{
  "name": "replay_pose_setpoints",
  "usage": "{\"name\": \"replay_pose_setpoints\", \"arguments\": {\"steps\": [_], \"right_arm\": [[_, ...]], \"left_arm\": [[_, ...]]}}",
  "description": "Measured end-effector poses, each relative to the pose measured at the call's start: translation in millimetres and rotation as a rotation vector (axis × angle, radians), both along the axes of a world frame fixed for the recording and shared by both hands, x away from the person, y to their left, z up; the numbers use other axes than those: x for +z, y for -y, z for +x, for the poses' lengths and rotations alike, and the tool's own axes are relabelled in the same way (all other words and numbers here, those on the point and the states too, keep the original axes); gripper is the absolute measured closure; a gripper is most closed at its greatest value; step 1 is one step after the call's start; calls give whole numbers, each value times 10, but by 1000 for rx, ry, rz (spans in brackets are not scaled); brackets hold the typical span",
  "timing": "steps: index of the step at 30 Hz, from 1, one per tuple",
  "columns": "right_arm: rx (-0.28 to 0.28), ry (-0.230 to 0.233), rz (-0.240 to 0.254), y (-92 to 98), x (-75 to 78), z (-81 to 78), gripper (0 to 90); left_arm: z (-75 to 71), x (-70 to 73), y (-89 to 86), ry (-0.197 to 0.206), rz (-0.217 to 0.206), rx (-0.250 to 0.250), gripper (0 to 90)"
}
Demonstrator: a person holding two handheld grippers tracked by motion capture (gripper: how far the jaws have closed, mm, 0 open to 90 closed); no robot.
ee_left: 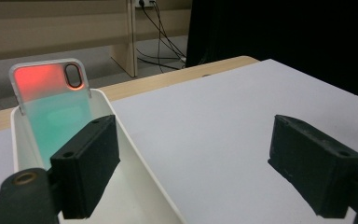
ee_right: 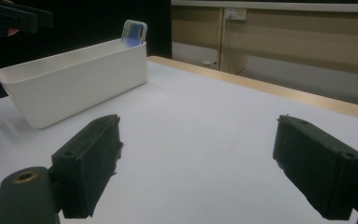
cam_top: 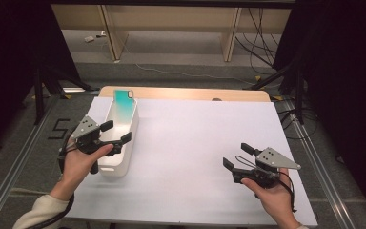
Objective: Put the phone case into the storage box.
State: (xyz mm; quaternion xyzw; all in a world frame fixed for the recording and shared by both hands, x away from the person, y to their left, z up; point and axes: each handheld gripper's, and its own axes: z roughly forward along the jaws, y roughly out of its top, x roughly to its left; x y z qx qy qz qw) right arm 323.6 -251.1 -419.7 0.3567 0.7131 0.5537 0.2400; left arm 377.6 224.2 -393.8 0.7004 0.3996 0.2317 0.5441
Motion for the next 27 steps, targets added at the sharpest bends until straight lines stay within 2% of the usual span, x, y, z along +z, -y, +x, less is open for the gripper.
{"name": "replay_pose_setpoints", "arguments": {"steps": [5, 12, 18, 27], "right_arm": [[5, -10, -1, 0, 2, -7, 160], [7, 0, 4, -9, -8, 1, 160], [4, -1, -1, -3, -11, 2, 160], [9, -2, 4, -6, -15, 3, 160]], "left_arm": [[-53, -25, -44, 5, -3, -4, 156], [-110, -72, -52, 27, -14, -45, 156], [-117, -152, 24, 20, 2, -81, 156], [-121, -213, 61, 6, 7, -87, 156]]}}
